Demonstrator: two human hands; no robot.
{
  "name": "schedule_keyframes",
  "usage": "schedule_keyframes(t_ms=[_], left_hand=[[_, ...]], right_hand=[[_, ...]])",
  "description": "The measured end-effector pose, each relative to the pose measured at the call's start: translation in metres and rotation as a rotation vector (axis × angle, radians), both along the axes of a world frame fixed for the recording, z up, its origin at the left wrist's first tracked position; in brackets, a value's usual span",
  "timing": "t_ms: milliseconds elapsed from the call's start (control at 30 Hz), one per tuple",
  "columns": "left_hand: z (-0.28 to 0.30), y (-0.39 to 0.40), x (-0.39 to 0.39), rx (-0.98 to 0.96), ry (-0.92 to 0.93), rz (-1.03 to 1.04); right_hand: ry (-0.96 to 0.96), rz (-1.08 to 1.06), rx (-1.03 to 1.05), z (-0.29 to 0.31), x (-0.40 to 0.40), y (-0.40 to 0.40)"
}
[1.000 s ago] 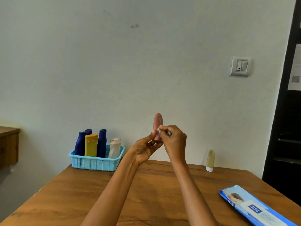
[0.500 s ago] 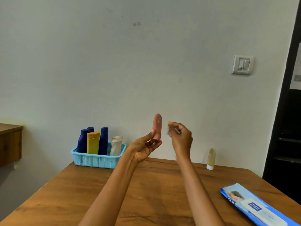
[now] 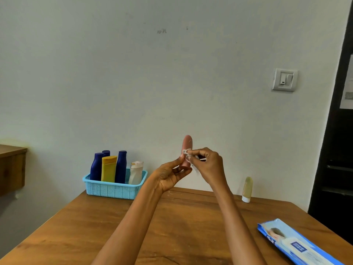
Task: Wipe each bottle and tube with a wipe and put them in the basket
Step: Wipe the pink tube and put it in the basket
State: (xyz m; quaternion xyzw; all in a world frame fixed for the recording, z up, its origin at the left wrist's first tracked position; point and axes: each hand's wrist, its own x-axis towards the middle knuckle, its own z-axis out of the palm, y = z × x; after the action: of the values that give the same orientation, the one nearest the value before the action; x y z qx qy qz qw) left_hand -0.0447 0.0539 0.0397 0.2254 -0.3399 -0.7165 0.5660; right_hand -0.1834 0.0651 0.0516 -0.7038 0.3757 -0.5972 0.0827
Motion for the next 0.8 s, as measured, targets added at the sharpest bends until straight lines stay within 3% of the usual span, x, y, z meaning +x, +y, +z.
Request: schedule_keyframes(t_ms=[100,300,467,667,800], left_hand=[[-0.006,0.001,-0.004,0.017,-0.036,-0.018],[-0.004,0.007,-0.013,0.055,-0.114,-0.092],[-0.002,0.006,-0.015,0.04,-0.1,-0.073],[-0.006,0.003,-0.009,0.06,-0.034,0.005],[-0.008,0.003,-0.01,0.083,-0.063,-0.016]], right_hand=[[-0.015,-0.011,0.086,-0.002,-0.006,-0.003],[-0.157,-0.218,-0.067,-0.002,-0.005,-0.004],[-0.005,-0.286,-0.156,-0.002,0.0,-0.002],[0.086,-0.209,0.039,-0.005,0.002,-0.003],[-0.162,-0.203,0.013,-0.002,-0.001,-0.005]])
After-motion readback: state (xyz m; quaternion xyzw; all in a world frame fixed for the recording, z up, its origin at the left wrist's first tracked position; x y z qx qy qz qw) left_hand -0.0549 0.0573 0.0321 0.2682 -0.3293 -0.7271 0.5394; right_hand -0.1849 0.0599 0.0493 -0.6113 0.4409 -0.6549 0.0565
